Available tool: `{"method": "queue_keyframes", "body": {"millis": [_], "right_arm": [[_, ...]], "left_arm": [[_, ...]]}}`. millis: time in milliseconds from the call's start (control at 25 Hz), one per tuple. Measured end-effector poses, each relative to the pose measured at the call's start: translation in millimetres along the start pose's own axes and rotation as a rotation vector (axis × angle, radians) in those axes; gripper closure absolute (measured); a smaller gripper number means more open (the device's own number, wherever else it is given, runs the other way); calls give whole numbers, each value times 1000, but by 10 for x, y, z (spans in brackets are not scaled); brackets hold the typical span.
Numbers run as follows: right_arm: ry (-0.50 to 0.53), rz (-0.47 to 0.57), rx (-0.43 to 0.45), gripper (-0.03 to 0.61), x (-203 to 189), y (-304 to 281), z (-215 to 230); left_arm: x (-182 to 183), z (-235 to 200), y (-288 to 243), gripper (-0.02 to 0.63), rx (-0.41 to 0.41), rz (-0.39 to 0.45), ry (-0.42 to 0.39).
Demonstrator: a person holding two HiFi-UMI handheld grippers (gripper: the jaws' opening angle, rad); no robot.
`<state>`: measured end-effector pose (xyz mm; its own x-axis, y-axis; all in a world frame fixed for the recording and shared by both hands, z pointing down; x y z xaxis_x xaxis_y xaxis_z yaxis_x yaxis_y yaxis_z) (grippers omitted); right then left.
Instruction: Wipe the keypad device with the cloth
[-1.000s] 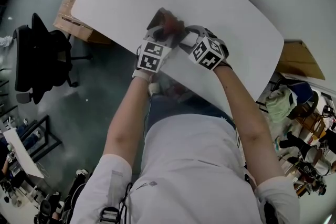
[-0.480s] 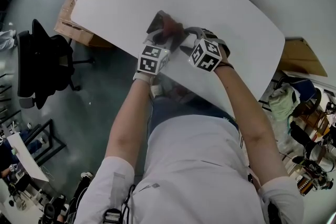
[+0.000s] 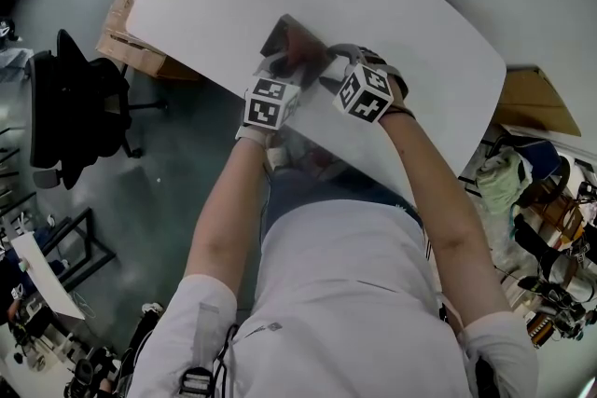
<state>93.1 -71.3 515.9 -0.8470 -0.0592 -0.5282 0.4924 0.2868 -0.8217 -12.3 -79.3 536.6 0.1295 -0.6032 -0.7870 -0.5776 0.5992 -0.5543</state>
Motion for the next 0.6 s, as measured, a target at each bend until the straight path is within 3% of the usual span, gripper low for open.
{"method": "queue_keyframes", "body": {"millis": [440,600], "right_arm": [[-9,3,-10,331,-2,37,-18],[-10,1,-14,331,6,29,-18]], "left_arm": [[-555,-129,153,551,78,-106,49],[-629,-144,154,552,104,-152,-11]]}}
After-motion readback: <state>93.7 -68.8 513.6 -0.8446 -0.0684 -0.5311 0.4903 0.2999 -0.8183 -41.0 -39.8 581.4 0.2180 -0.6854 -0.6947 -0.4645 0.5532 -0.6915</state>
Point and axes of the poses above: the fingertips, and each gripper's own axes: y backward along the fingers, z to its right, x out of its top, the point moved 6 cm from there along y, backward along the fingers, and after that the axes turned 4 degrees about y, right-handed, at the moved point
